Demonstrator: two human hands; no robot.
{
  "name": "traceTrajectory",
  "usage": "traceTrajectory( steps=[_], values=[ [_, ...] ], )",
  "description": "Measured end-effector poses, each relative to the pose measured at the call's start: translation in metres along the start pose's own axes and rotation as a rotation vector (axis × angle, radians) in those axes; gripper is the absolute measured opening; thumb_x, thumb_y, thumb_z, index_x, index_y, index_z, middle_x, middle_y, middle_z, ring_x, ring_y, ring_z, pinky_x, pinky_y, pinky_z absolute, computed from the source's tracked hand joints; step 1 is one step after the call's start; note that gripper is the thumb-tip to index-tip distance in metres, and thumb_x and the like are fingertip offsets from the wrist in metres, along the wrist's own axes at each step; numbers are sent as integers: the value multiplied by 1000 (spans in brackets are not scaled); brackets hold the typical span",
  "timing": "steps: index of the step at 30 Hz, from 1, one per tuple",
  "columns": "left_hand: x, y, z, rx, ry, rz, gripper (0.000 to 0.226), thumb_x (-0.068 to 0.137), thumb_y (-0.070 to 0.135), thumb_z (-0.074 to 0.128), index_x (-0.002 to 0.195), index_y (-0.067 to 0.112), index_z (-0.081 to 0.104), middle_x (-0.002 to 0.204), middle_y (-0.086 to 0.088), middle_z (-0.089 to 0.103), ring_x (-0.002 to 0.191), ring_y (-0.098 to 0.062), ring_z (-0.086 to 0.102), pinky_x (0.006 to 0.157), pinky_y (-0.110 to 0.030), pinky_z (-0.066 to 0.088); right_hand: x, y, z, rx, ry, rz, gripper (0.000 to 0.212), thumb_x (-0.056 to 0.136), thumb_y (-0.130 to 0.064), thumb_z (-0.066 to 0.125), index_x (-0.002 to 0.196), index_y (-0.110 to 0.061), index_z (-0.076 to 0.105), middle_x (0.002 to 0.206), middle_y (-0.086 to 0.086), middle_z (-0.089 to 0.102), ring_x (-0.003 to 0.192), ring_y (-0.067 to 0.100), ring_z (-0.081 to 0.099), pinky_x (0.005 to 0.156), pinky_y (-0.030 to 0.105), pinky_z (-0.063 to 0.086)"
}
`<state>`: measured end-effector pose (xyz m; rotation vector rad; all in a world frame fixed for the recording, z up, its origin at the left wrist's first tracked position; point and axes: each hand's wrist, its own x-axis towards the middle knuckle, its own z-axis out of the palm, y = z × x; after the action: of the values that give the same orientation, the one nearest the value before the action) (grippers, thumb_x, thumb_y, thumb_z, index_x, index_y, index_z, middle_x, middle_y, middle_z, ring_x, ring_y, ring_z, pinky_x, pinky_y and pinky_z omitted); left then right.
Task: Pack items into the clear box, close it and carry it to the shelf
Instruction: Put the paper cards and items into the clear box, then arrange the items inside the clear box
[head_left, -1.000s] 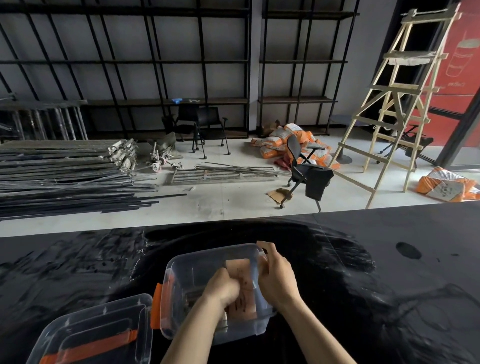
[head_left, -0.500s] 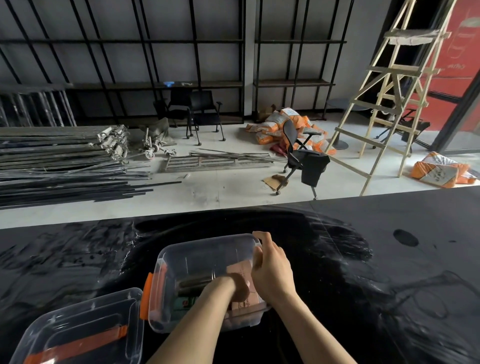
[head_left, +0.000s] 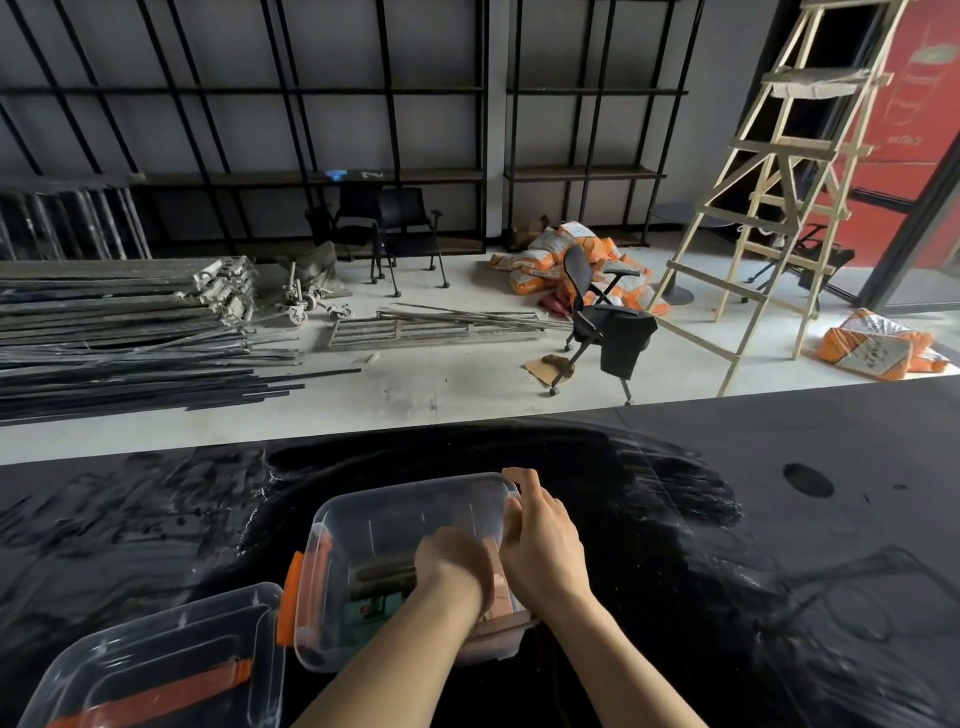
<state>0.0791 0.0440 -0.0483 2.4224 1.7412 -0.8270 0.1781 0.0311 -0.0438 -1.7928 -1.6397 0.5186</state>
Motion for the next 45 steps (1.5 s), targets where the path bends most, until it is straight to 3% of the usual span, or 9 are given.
traceTrajectory(
  steps=[4, 7, 14, 19, 23, 26, 32, 36, 45],
  values=[
    [3, -13, -21, -299, -65, 2, 20, 87, 23, 63, 101, 9, 69, 94, -7, 72, 86, -23, 69, 80, -34, 54, 0, -3, -2, 0, -4, -7, 41, 103, -23, 36, 143, -27, 42, 127, 0, 65, 116, 21, 55, 82, 35, 49],
    [11, -16, -15, -366, -228, 136, 27, 84, 12, 64, 111, 6, 67, 103, -11, 72, 97, -29, 69, 82, -36, 53, -1, -4, -2, -20, 6, -13, 40, 103, -23, 36, 142, -28, 42, 126, 0, 66, 115, 22, 56, 83, 39, 51],
    [6, -7, -2, -416, -103, 223, 20, 92, 17, 56, 103, 5, 66, 78, 2, 54, 100, -27, 63, 81, -27, 41, 0, -5, -1, -50, 7, -18, 40, 102, -23, 38, 141, -29, 42, 122, -1, 66, 111, 22, 57, 76, 35, 47],
    [-11, -15, -22, -307, -81, 226, 30, 93, 26, 58, 116, 10, 66, 120, -10, 67, 115, -31, 61, 101, -42, 46, -3, -10, -7, -119, -18, -36, 49, 94, -20, 45, 143, -27, 41, 121, 1, 65, 112, 24, 57, 79, 38, 51],
    [-33, -50, -14, -310, 244, 158, 22, 91, 17, 64, 113, 21, 69, 123, -5, 64, 114, -22, 62, 99, -35, 49, -6, -16, -10, -375, 18, -73, 55, 87, -13, 56, 142, -19, 50, 126, 5, 61, 112, 27, 57, 88, 36, 50],
    [-44, -70, -5, -154, 167, 131, 33, 96, 19, 58, 127, 26, 63, 136, -3, 56, 123, -23, 53, 101, -37, 43, -13, -32, -11, -532, 99, -292, 55, 71, 0, 68, 126, -9, 66, 111, 8, 65, 99, 29, 63, 84, 39, 56],
    [-58, -88, 11, -248, 326, 44, 25, 88, 14, 62, 108, 28, 67, 114, 3, 66, 113, -24, 60, 98, -54, 39, -14, -66, -5, -640, -517, -225, 29, 94, -8, 54, 120, -9, 68, 122, 12, 70, 109, 30, 68, 79, 35, 52],
    [-66, -105, 20, -167, 498, 101, 25, 92, 22, 59, 117, 24, 66, 124, 0, 66, 127, -21, 50, 114, -40, 31, -4, -61, 8, -695, -774, -98, 26, 91, -11, 58, 116, -11, 67, 110, 8, 70, 93, 25, 65, 71, 33, 48],
    [-91, -120, 53, -242, 560, -86, 30, 92, 38, 55, 117, 24, 63, 124, 0, 68, 138, -18, 40, 122, -39, 14, -2, -60, 39, -707, -848, -28, 32, 91, -15, 56, 121, -14, 66, 121, 8, 70, 89, 23, 64, 71, 33, 51]
  ],
)
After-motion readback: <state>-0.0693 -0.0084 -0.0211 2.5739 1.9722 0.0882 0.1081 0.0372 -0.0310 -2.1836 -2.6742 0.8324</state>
